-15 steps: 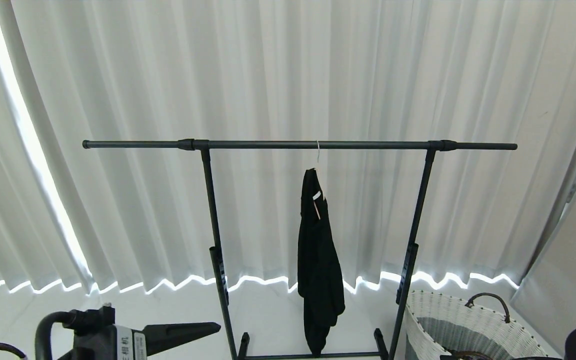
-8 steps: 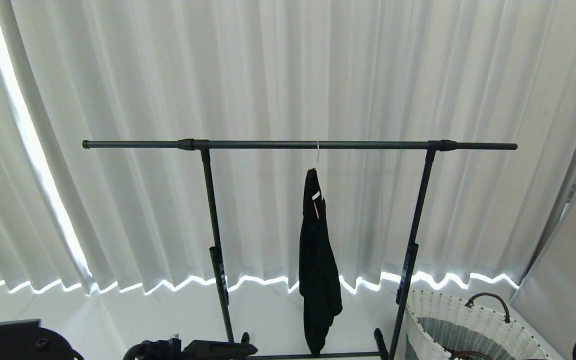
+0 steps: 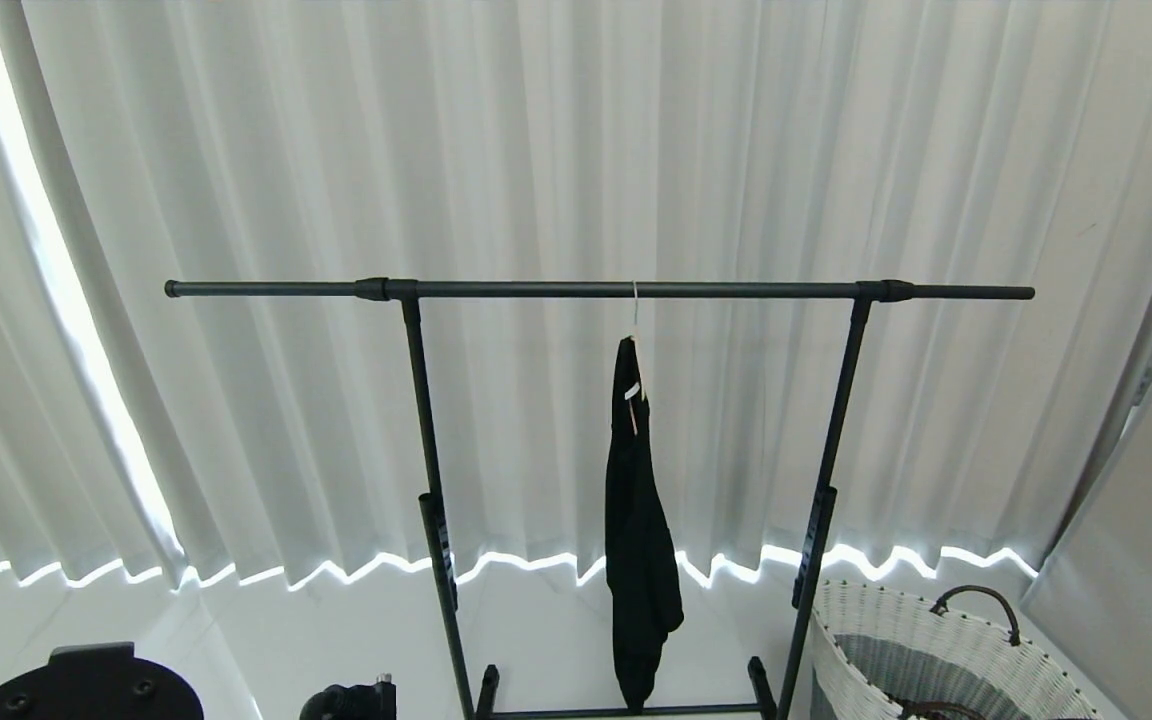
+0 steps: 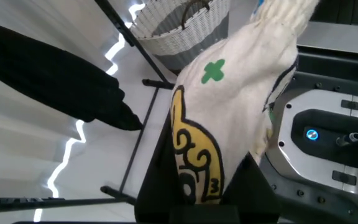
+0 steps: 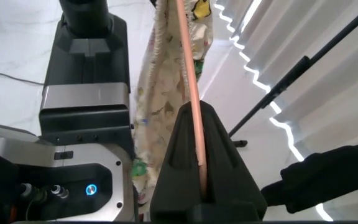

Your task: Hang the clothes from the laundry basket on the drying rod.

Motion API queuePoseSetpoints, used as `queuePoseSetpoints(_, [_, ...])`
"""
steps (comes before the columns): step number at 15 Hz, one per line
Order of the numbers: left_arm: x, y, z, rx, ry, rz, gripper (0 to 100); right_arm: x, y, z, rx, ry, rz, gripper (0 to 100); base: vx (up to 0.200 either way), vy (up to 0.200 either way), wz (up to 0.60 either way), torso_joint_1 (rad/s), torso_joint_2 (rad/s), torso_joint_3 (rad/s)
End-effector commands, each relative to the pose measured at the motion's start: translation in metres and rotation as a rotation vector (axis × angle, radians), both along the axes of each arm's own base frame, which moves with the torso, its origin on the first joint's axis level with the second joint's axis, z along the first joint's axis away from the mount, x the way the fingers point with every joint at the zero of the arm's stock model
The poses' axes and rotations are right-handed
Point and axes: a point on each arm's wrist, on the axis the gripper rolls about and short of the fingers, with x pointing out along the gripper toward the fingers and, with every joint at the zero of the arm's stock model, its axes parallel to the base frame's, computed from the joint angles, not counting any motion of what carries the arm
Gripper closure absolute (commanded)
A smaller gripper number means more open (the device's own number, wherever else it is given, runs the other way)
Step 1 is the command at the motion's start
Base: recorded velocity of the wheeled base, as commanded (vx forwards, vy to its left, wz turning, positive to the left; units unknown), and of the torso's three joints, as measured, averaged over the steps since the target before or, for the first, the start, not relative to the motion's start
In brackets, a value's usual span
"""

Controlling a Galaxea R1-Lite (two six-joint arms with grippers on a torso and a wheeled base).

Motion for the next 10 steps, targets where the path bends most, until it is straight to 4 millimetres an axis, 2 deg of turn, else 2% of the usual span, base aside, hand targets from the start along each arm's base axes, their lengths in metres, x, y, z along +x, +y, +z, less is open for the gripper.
queuePoseSetpoints(1, [0.001, -0.001, -0.001, 0.007, 0.004, 0.001, 100, 0.0, -0.001, -0.001, -0.003, 0.001, 0.0, 100, 0.0, 0.0, 0.0, 0.0, 0.0, 0.0])
queuePoseSetpoints(2, [0.001, -0.001, -0.001, 0.006, 0.006, 0.005, 100, 0.0, -0.001, -0.001, -0.003, 0.001, 0.0, 0, 0.0, 0.0, 0.0, 0.0, 0.0, 0.0])
queuePoseSetpoints(4, [0.004, 0.002, -0.003, 0.011, 0.011, 0.034, 100, 0.0, -0.001, -0.001, -0.004, 0.001, -0.005, 0, 0.0, 0.0, 0.0, 0.0, 0.0, 0.0])
queuePoseSetpoints(8, [0.016, 0.023, -0.014, 0.045, 0.041, 0.182, 100, -0.001, -0.008, -0.003, -0.014, -0.009, -0.05, 0, 0.0, 0.0, 0.0, 0.0, 0.0, 0.0])
queuePoseSetpoints(10, [0.028, 0.033, -0.016, 0.056, 0.049, 0.288, 100, -0.002, -0.01, -0.006, -0.027, -0.001, -0.051, 0, 0.0, 0.0, 0.0, 0.0, 0.0, 0.0])
